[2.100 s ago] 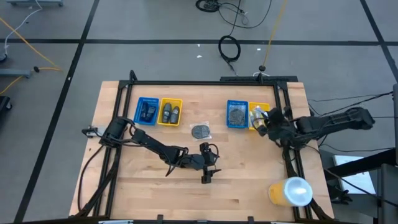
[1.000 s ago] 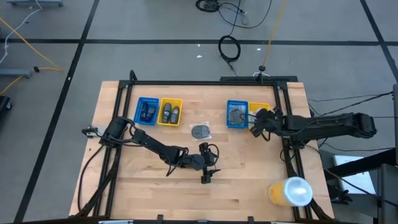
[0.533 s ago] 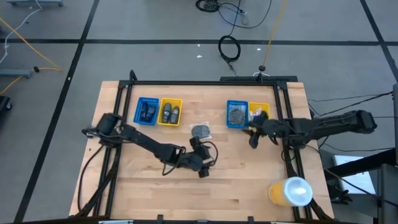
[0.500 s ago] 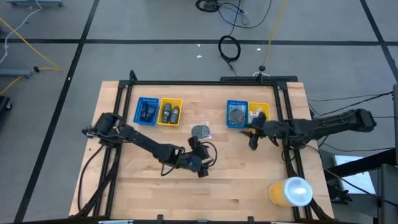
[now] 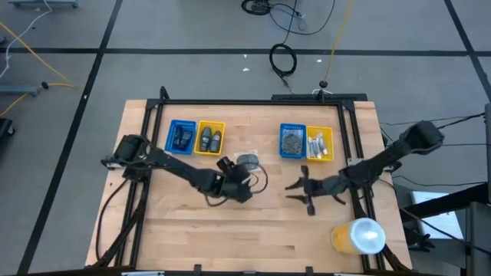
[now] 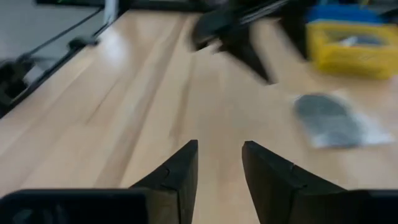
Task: Pick & Place Travel size toiletries
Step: Put the black hairbrush into the right blue bin
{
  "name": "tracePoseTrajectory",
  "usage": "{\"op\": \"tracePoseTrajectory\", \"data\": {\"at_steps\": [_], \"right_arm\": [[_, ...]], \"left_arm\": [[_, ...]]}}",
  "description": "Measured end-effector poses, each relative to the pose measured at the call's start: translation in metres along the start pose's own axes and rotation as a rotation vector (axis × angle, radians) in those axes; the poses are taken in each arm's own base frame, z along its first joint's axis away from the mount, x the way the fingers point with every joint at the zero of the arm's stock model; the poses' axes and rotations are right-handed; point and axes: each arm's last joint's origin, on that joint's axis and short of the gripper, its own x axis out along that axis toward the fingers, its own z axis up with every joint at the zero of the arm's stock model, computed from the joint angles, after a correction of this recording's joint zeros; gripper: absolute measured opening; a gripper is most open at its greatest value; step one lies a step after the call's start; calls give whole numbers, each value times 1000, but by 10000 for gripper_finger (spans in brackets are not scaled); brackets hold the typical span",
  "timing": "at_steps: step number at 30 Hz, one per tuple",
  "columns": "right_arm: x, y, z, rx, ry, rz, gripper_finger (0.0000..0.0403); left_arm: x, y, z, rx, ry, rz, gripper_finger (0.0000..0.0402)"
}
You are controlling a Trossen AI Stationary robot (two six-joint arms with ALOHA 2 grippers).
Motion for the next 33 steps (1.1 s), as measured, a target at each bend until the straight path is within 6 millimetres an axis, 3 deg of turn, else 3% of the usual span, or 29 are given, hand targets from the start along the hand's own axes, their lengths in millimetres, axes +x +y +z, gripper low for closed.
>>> {"op": "tracePoseTrajectory", "data": {"at_steps": [6, 12, 17, 24, 33], "right_arm": [[15, 21, -23, -35, 36, 27, 116], [26, 22, -32, -56, 19, 11, 116], [27, 22, -33, -61, 17, 10, 116], [27, 22, -32, -57, 6, 11, 116], [27, 22, -33, -60, 12, 11, 116]], "left_arm": [[31, 27, 15, -3, 86, -83, 291], [54, 58, 32, -37, 89, -112, 291], [71, 76, 34, -134, 126, -131, 291], [90, 58, 21, -137, 146, -239, 291], [71, 12, 24, -121, 25, -559, 292]]}}
